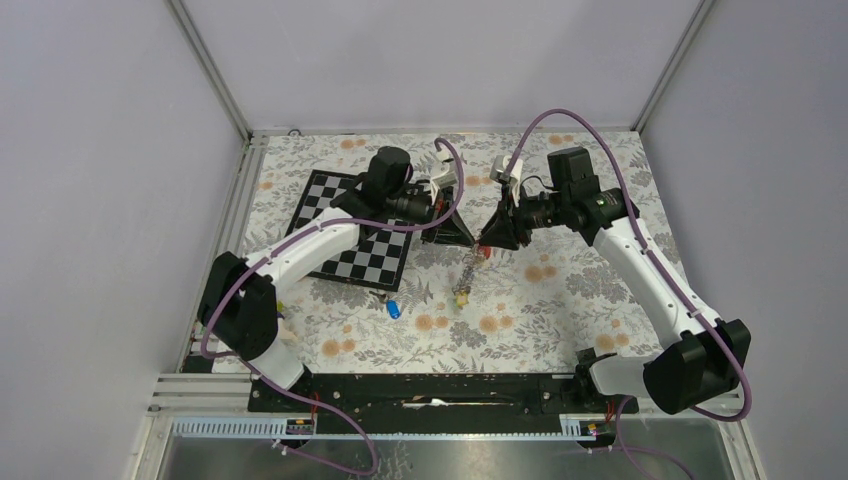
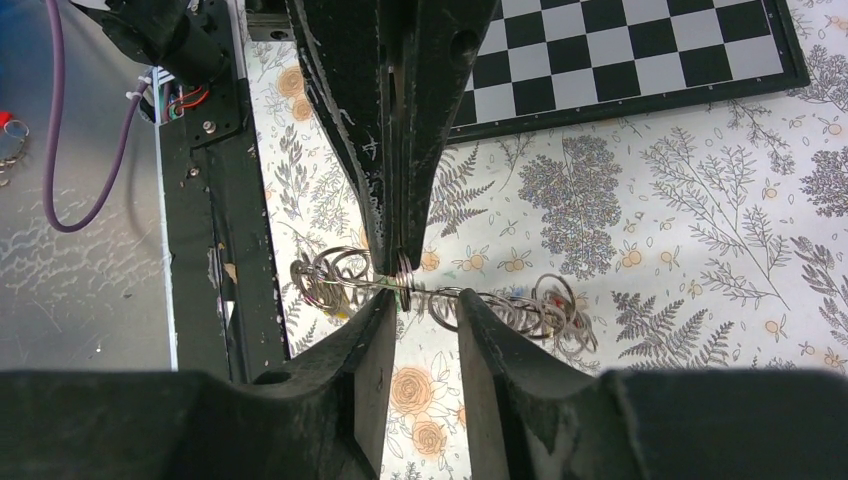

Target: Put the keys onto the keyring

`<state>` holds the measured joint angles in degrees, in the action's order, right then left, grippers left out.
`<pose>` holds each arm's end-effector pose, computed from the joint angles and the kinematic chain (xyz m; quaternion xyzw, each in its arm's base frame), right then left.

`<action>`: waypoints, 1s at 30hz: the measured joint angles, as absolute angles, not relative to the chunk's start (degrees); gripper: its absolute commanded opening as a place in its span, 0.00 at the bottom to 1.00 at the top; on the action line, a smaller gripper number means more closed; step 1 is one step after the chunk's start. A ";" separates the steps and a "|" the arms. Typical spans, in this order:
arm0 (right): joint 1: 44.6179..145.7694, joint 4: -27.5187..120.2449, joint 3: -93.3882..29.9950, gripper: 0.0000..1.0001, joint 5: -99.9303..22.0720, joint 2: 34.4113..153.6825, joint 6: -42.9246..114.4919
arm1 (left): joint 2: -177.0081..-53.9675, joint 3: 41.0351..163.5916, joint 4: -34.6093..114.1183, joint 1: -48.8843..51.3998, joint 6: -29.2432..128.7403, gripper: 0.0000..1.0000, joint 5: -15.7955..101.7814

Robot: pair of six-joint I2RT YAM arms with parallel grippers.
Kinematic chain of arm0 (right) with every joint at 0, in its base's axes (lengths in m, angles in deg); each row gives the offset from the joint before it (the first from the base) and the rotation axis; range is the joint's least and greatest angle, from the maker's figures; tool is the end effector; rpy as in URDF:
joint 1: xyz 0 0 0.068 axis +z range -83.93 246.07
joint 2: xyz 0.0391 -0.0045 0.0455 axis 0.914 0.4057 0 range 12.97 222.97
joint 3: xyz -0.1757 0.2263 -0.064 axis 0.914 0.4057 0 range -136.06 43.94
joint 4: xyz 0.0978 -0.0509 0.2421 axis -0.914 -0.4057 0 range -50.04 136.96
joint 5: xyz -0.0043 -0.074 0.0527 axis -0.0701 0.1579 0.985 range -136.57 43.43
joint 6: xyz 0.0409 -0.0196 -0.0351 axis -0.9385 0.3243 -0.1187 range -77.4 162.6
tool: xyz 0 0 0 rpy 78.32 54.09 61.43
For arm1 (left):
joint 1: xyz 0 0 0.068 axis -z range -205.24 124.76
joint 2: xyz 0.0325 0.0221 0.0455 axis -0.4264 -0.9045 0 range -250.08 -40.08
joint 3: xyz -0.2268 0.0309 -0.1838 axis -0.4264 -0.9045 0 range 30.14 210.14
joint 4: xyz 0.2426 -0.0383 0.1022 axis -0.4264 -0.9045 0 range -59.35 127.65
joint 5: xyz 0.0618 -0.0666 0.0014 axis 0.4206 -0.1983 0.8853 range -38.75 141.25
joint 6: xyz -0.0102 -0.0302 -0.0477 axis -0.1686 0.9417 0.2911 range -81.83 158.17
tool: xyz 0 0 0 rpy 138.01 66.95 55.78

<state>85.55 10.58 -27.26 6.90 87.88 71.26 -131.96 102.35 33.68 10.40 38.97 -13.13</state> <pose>0.2476 0.1221 0.3695 -0.5036 0.6619 0.3764 0.4082 0.2782 -0.2445 0.3343 0.4902 0.5885 -0.5684 0.3005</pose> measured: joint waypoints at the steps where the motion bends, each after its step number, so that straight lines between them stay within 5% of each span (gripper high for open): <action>1: 85.53 10.62 -27.20 0.32 6.90 87.88 71.26 | -131.96 102.26 34.16 10.35 39.40 0.00 -13.30; 15: 85.51 11.52 -27.02 0.00 8.43 87.99 70.43 | -131.96 98.33 42.71 9.50 46.03 0.00 -13.69; 21: 85.40 11.65 -27.02 0.01 8.48 88.08 70.00 | -131.96 97.58 45.18 9.28 47.91 0.00 -13.67; 30: 85.40 12.06 -27.02 0.22 8.56 88.08 69.36 | -131.96 96.45 48.55 9.19 50.51 0.00 -13.96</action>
